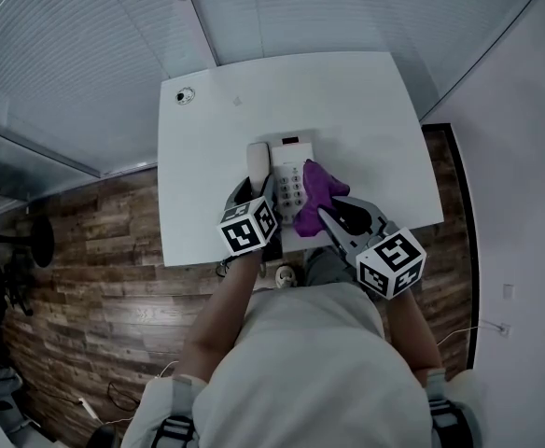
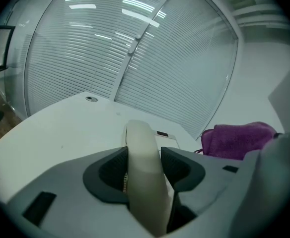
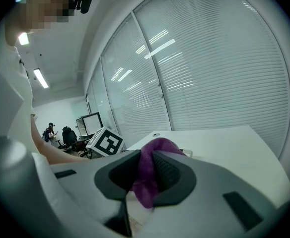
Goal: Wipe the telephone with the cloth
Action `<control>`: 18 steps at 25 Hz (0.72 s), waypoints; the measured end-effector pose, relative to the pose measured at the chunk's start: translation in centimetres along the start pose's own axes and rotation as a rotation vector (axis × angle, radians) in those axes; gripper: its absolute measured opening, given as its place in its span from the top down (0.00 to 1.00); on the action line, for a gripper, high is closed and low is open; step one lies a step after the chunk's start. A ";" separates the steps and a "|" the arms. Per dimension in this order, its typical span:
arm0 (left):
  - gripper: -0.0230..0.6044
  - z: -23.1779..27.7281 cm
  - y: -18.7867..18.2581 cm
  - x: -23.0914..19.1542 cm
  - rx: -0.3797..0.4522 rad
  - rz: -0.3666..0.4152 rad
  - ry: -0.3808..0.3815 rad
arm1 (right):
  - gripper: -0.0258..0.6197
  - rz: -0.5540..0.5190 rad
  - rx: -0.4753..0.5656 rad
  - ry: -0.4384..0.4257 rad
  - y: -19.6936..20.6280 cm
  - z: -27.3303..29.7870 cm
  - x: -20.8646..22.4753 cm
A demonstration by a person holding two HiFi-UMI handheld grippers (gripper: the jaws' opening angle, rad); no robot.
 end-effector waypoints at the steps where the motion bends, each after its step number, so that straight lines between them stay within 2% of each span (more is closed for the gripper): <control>1: 0.61 0.1 0.1 0.0 -0.009 0.004 -0.004 | 0.83 -0.001 -0.001 -0.001 0.0 0.0 0.0; 8: 0.61 0.9 0.5 0.2 -0.046 0.053 -0.022 | 0.83 0.002 -0.008 0.004 0.0 0.2 0.8; 13: 0.61 1.1 1.1 0.2 -0.076 0.002 0.013 | 0.83 -0.003 -0.006 0.011 0.0 0.2 0.9; 18: 0.61 1.2 1.0 0.3 -0.078 0.003 0.017 | 0.83 -0.008 -0.005 0.013 -0.2 0.1 1.0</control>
Point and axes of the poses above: the fingertips, and each gripper's own axes: z forward along the fingers, x to its right, y out of its underside, the point moved 2 cm from there along -z, backward along the fingers, and after that the axes turned 10 degrees about z, right-handed, at the moved point
